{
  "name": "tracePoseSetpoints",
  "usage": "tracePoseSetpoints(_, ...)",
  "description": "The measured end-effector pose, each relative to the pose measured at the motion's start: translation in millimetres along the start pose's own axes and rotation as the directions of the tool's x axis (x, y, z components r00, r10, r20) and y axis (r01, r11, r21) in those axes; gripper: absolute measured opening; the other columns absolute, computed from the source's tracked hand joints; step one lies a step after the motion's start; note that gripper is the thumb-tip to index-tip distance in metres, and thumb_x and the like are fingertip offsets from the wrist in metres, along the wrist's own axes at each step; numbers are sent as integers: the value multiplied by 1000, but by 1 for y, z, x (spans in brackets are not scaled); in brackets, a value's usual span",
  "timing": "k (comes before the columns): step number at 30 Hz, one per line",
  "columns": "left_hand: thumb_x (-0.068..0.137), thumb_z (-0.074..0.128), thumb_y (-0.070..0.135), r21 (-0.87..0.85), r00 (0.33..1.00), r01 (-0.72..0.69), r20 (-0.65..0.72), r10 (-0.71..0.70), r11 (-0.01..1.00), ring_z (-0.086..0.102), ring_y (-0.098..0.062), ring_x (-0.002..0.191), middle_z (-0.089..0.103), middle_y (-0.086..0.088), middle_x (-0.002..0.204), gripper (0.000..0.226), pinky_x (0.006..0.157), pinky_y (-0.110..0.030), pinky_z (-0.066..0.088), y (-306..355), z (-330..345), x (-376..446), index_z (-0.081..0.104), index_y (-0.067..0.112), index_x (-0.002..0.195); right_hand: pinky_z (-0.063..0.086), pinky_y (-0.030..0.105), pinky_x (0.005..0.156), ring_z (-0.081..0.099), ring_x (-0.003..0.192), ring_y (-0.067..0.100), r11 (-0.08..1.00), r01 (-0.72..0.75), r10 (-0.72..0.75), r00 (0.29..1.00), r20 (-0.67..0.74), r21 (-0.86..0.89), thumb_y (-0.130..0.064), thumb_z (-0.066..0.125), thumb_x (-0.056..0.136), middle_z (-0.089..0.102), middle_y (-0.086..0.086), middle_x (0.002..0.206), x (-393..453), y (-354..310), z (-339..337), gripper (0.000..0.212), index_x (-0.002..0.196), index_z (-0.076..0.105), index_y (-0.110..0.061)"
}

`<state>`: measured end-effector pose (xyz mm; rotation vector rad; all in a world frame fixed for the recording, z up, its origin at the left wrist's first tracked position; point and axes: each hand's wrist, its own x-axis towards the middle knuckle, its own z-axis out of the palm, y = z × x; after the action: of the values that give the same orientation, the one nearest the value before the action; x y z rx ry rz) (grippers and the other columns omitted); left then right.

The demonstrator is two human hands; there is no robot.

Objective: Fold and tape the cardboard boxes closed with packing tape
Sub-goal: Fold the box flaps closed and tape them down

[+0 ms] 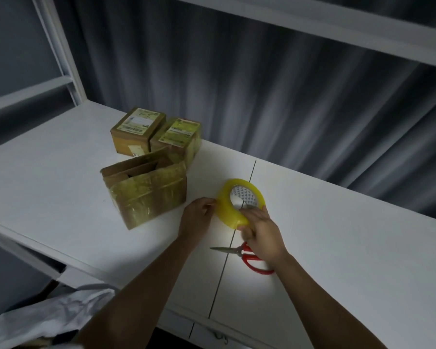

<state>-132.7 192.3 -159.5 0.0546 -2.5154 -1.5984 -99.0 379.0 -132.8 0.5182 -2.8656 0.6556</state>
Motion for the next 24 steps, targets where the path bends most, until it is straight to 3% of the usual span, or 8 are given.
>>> tracePoseSetpoints(2, 88, 59, 4, -43, 1000, -12, 14, 13, 999, 59, -11, 86, 64, 1, 97, 15, 71, -1, 40, 4, -2, -5, 68, 9, 99, 22, 24, 110, 48, 126, 24, 996, -45, 44, 999, 22, 71, -28, 50, 92, 58, 6, 130, -6, 0, -5, 41, 130, 57, -15)
tracePoseSetpoints(4, 89, 60, 7, -54, 997, -48, 62, 52, 997, 58, -11, 84, 60, 2, 95, 11, 70, -2, 40, 9, -6, -8, 62, 12, 99, 27, 20, 106, 42, 129, 20, 985, -85, 80, 996, 38, 148, -20, 56, 94, 53, 3, 137, -13, -1, -8, 42, 135, 51, -17)
tracePoseSetpoints(10, 93, 54, 11, -49, 976, -40, 214, 50, 998, 59, -11, 67, 58, 1, 84, 6, 67, -24, 46, 25, -16, -14, 50, 15, 93, 36, 23, 102, 47, 125, 23, 963, -102, 103, 995, 9, 250, -14, 64, 89, 53, 4, 134, -24, -3, -9, 46, 134, 53, -14)
tracePoseSetpoints(12, 92, 56, 13, -11, 982, -64, 176, 65, 998, 58, -10, 74, 56, 1, 91, 7, 71, -25, 46, 24, -16, -17, 51, 17, 95, 40, 27, 102, 48, 124, 23, 955, -115, 120, 993, -3, 275, -15, 64, 89, 54, 5, 134, -28, -5, -7, 46, 134, 53, -13)
tracePoseSetpoints(15, 92, 58, 19, 36, 989, -85, 128, 80, 996, 54, -8, 88, 50, 2, 111, 22, 77, -22, 44, 25, -17, -21, 53, 21, 113, 45, 33, 103, 49, 123, 22, 937, -137, 149, 989, -12, 323, -16, 64, 90, 53, 4, 134, -31, -9, -5, 47, 135, 52, -14)
tracePoseSetpoints(19, 93, 56, 20, 65, 988, -94, 125, 86, 993, 55, -12, 90, 46, 3, 113, 22, 78, -25, 45, 33, -20, -25, 53, 19, 115, 43, 10, 92, 53, 117, 21, 922, -131, 156, 987, -38, 364, -14, 64, 90, 54, 5, 131, -36, -12, -4, 46, 134, 52, -14)
tracePoseSetpoints(22, 95, 53, 20, 66, 988, -90, 132, 81, 994, 55, -14, 92, 50, 0, 112, 19, 80, -27, 46, 35, -20, -29, 51, 18, 113, 50, 18, 86, 57, 111, 24, 902, -131, 167, 985, -54, 411, -10, 64, 89, 55, 6, 127, -37, -15, -3, 46, 134, 53, -12)
tracePoseSetpoints(24, 96, 51, 21, 64, 987, -88, 138, 78, 994, 55, -14, 92, 52, -1, 111, 16, 81, -26, 46, 36, -20, -30, 50, 18, 111, 46, 13, 86, 56, 112, 22, 898, -147, 187, 981, -56, 414, -10, 64, 89, 55, 6, 128, -38, -16, -3, 46, 134, 53, -12)
